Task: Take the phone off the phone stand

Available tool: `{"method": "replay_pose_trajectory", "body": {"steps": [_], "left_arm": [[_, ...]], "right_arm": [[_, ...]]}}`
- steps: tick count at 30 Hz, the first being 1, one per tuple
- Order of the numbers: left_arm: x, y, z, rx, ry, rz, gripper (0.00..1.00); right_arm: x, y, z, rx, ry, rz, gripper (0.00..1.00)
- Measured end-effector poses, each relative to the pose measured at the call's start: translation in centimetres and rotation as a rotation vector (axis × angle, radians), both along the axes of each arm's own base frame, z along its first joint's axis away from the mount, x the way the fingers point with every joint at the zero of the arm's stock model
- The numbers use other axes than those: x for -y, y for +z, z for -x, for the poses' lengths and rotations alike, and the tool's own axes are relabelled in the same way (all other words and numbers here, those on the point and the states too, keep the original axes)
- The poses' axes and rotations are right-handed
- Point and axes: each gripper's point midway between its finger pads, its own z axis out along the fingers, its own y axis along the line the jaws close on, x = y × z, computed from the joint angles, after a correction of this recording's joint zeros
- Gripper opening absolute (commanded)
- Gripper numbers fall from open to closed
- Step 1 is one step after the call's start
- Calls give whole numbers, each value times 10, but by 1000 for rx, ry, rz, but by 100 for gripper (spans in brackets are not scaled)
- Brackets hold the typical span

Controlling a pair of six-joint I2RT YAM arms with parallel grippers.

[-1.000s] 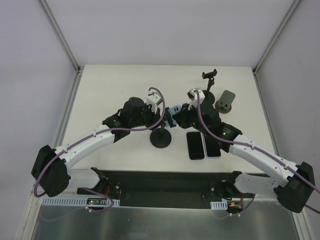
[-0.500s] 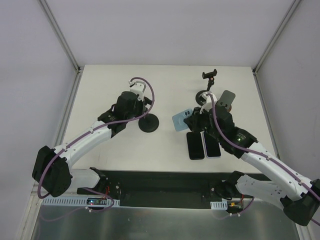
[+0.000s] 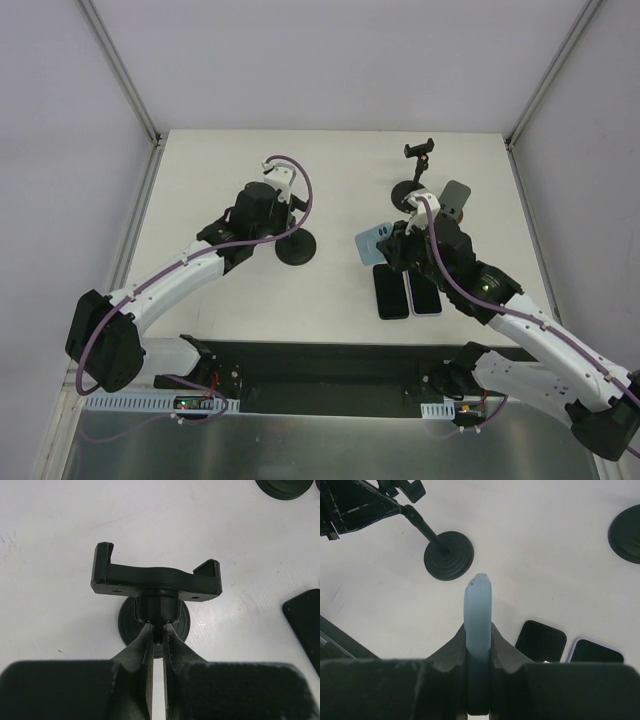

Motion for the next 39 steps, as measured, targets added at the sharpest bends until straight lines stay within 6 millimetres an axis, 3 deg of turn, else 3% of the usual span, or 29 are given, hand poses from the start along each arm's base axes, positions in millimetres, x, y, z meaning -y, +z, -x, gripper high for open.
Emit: {"method": "replay_pose_trajectory", "body": {"steps": [5,10,20,29,33,37,39], "left_arm": [[10,2,-7,-19,-31,-4,0],[33,3,-32,-32,-64,-11,0],[123,9,-119,-10,-186,59,0],[198,12,-160,70,-298,89,0],[213,13,-166,89,-316,102,14],[219,13,-162,85,-338,112,49],[219,15,-162,89,-340,115,57]], "right_arm": [[28,0,7,80,-53,20,1],[57,5,14,176,-115,19,1],[101,20,23,330,-229,16,1],[121,19,27,361,-278,58,1],[124,16,28,356,-282,74,1],[124,14,29,351,-279,84,1],[124,13,29,348,-275,85,1]]}}
